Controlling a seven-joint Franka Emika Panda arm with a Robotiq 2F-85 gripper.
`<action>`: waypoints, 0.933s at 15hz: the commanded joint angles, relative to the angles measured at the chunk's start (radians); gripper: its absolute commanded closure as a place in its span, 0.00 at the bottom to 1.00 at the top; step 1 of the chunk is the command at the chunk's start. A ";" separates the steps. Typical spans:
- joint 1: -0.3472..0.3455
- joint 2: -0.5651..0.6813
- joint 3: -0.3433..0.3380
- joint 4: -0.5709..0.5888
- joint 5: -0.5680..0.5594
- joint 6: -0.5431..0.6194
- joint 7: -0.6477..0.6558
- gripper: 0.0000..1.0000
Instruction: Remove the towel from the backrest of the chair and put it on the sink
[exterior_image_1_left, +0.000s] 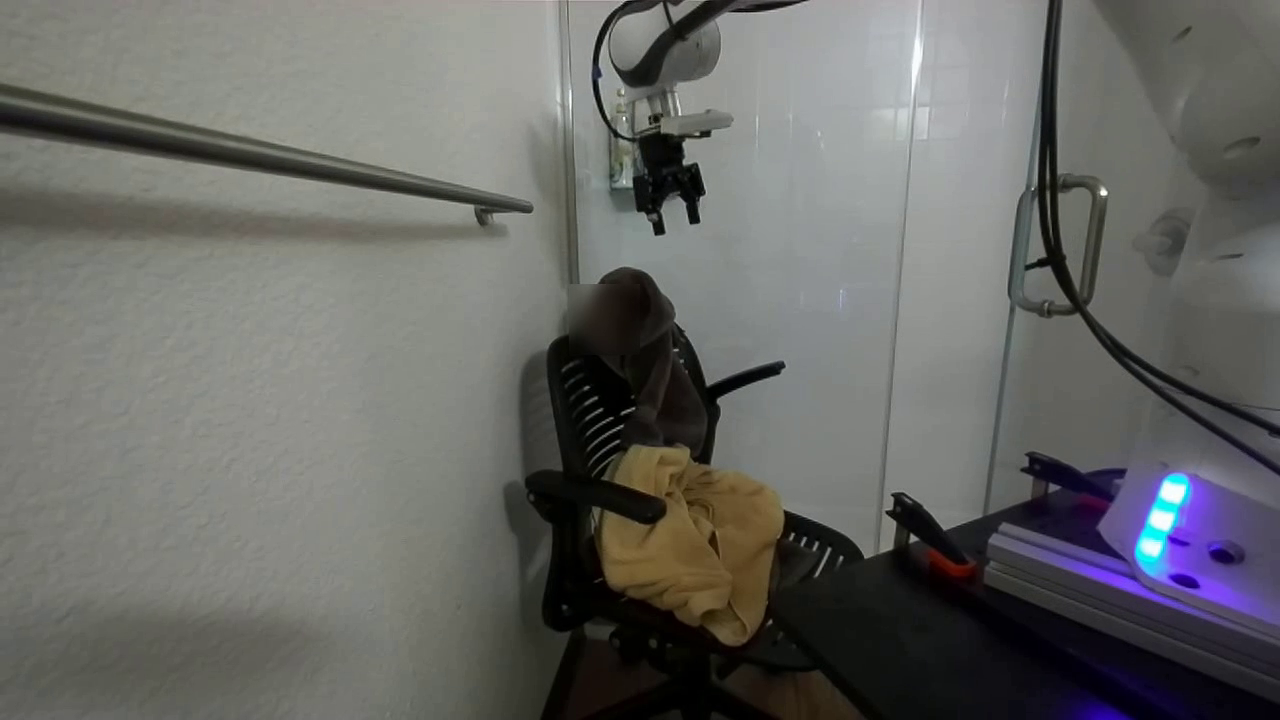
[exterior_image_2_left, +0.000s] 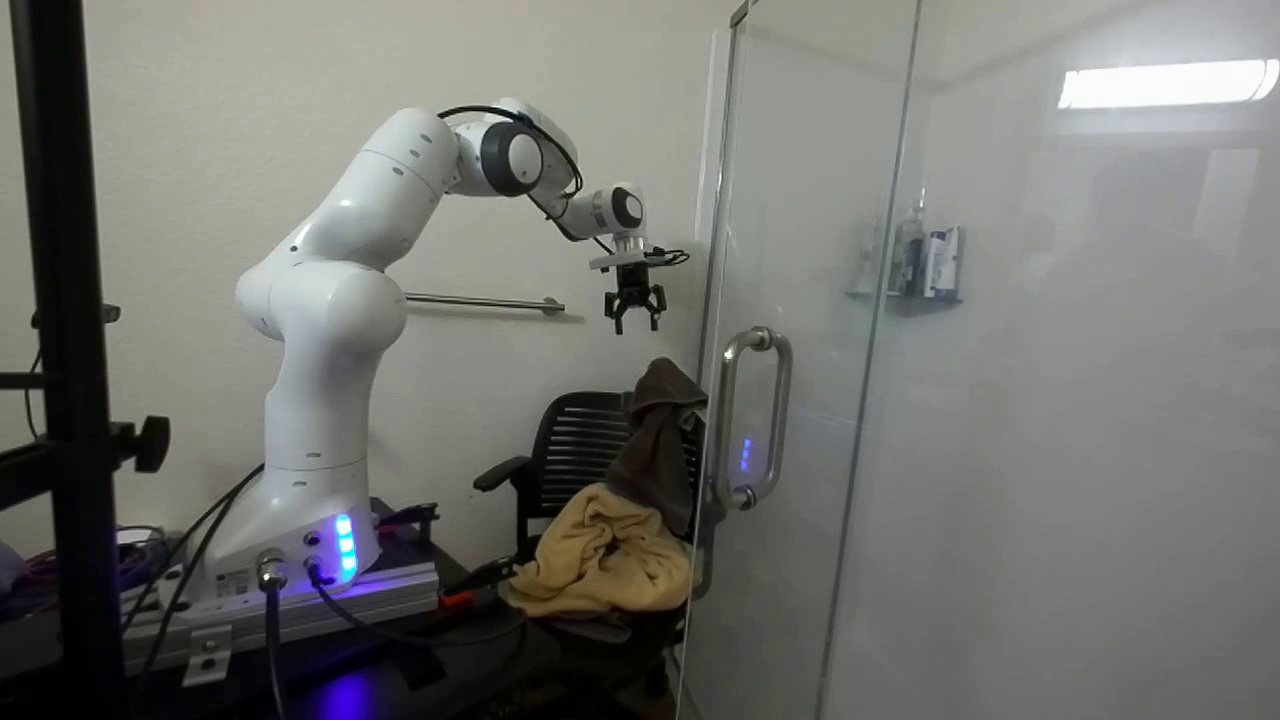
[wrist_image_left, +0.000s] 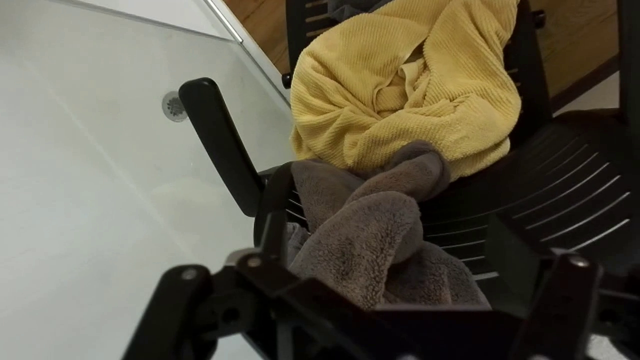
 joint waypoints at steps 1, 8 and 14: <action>0.005 0.007 -0.008 0.011 0.004 -0.004 -0.004 0.00; -0.076 0.224 -0.015 0.229 0.112 -0.151 -0.129 0.00; -0.089 0.429 0.013 0.531 0.136 -0.192 -0.347 0.00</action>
